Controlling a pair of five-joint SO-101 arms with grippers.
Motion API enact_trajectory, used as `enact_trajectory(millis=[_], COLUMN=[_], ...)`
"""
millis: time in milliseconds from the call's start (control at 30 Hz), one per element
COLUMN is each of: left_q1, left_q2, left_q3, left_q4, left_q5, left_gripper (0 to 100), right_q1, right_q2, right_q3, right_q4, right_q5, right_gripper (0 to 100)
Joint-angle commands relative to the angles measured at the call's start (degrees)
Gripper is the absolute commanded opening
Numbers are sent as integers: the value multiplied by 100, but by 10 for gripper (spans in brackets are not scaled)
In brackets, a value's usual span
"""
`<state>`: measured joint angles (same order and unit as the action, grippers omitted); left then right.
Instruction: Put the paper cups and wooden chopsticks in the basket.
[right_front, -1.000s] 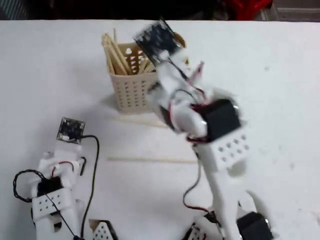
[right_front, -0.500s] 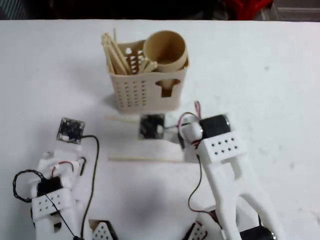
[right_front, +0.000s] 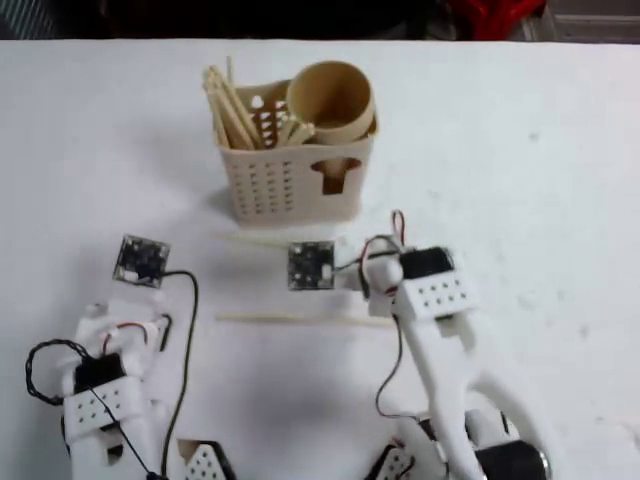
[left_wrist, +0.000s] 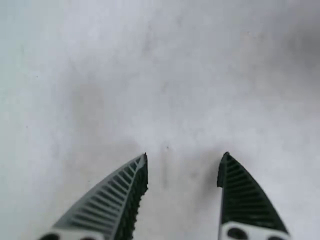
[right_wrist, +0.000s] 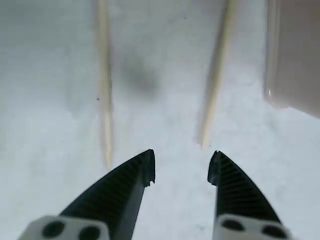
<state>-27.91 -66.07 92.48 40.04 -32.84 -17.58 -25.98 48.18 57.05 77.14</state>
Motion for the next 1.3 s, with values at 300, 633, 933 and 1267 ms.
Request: enact_trajectory(millis=[300,633,933,1267], left_q1=[48,48,48,48], left_q2=[-75,-75,-75,-75], left_q3=[-53,-53,-53,-53], left_q4=[-88,-88,-88,-88], left_q5=[-62,-62,-62,-62], left_gripper=[237,237,237,237], right_q1=[-92,-101,-57,-391], right_q2=[3213,3758,3116,708], right_q3=[-2338,-2462,-2057,-211], right_q4=[-374,-101,338,347], right_q5=[-1011,-941,-782,-1055], right_gripper=[183,23,16,18])
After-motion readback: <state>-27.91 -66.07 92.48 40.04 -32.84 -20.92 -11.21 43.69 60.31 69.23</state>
